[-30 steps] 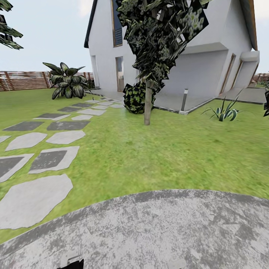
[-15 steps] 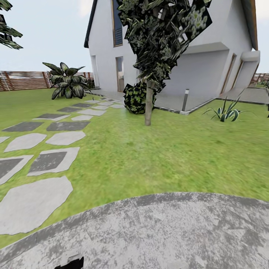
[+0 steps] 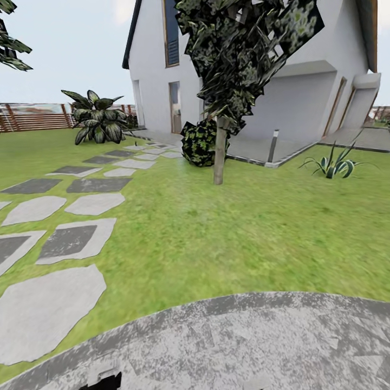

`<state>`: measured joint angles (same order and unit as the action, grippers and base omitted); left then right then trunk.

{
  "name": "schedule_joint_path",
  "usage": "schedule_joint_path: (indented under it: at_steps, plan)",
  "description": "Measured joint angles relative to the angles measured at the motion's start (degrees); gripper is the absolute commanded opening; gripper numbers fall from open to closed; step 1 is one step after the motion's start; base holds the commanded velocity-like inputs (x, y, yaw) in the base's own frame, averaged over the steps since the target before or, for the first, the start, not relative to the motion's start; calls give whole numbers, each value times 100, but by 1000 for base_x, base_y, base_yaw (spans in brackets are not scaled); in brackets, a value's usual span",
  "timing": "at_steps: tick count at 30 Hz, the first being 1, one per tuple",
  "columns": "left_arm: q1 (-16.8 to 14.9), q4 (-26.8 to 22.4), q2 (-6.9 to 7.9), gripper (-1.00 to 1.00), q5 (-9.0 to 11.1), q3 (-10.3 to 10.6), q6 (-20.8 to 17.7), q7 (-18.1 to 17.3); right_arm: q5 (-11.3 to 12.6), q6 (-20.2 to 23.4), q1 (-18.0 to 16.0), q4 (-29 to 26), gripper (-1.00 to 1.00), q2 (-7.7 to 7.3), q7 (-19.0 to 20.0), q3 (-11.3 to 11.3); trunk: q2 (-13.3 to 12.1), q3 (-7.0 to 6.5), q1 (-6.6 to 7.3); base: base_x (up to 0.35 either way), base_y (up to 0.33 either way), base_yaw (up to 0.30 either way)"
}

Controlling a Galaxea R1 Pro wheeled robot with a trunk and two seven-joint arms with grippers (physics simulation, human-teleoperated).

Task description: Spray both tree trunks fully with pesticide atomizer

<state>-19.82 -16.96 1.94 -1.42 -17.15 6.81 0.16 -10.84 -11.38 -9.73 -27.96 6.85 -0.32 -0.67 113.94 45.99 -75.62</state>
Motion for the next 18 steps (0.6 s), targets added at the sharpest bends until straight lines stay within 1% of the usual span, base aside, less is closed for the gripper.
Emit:
schedule_joint_path:
  at_steps: [4,11,18]
  plan:
    - [1,0,-1,100,-7,0,0,0,-1,0,0,1,100,0,0,1,0,13,0,309,126,122]
    - [1,0,0,100,-16,0,0,0,-1,0,-1,1,100,0,0,2,0,52,0,320,98,171]
    - [1,0,1,100,-16,1,0,0,-3,0,0,0,100,1,0,3,0,96,0,332,19,182]
